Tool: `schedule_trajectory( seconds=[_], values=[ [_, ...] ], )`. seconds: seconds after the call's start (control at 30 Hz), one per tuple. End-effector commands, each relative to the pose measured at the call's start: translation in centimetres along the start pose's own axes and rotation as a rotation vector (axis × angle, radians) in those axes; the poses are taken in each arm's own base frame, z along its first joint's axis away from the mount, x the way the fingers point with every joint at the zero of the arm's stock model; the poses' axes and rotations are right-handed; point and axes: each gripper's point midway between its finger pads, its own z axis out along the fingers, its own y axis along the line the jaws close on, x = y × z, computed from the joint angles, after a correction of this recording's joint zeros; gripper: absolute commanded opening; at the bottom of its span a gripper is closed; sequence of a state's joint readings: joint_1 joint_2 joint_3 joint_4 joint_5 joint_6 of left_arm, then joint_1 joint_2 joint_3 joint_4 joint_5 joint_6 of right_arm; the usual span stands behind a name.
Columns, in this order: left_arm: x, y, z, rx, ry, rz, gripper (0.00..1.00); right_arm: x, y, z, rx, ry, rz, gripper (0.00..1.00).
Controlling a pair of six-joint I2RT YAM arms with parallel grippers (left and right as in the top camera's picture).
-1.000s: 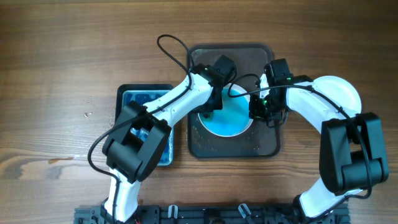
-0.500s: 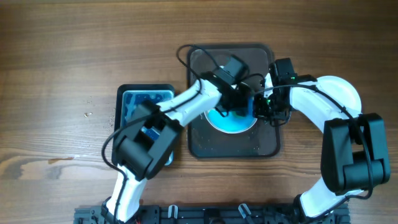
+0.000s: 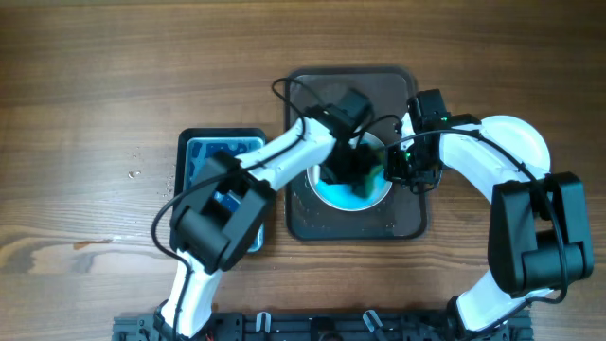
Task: Clean dirty plates on tray and stack at the side
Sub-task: 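Scrub the plate held by the right gripper with the sponge, then return the sponge to the basin with the left gripper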
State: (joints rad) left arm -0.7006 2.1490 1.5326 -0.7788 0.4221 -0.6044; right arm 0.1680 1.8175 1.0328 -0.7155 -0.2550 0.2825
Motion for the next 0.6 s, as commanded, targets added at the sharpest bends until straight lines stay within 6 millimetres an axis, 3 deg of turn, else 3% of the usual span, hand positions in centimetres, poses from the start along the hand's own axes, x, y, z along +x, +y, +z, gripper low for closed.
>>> schedule_trajectory(
  seconds=[0.0, 0.07, 0.2, 0.37, 0.47, 0.57],
  values=[
    [-1.2, 6.5, -3.9, -0.210, -0.077, -0.063, 0.04, 1.1, -1.8, 1.4, 0.082, 0.039, -0.018, 0.04],
    [-1.9, 7.6, -6.5, -0.235, -0.130, -0.092, 0.04, 1.1, -1.8, 1.4, 0.082, 0.039, -0.018, 0.04],
    [-2.7, 8.0, -12.2, -0.184, -0.233, -0.136, 0.04, 1.1, -1.8, 1.4, 0.082, 0.040, -0.018, 0.04],
    [-1.8, 9.0, -19.9, -0.144, -0.369, -0.162, 0.04, 0.8, -1.8, 1.4, 0.078, 0.027, -0.020, 0.04],
    [-0.5, 11.9, -22.3, -0.228, -0.392, -0.233, 0.04, 0.2, -1.6, 1.4, 0.072, 0.004, -0.017, 0.05],
    [1.0, 15.5, -22.7, -0.347, -0.346, -0.308, 0.04, -0.6, -1.4, 1.4, 0.063, -0.030, -0.025, 0.04]
  ],
)
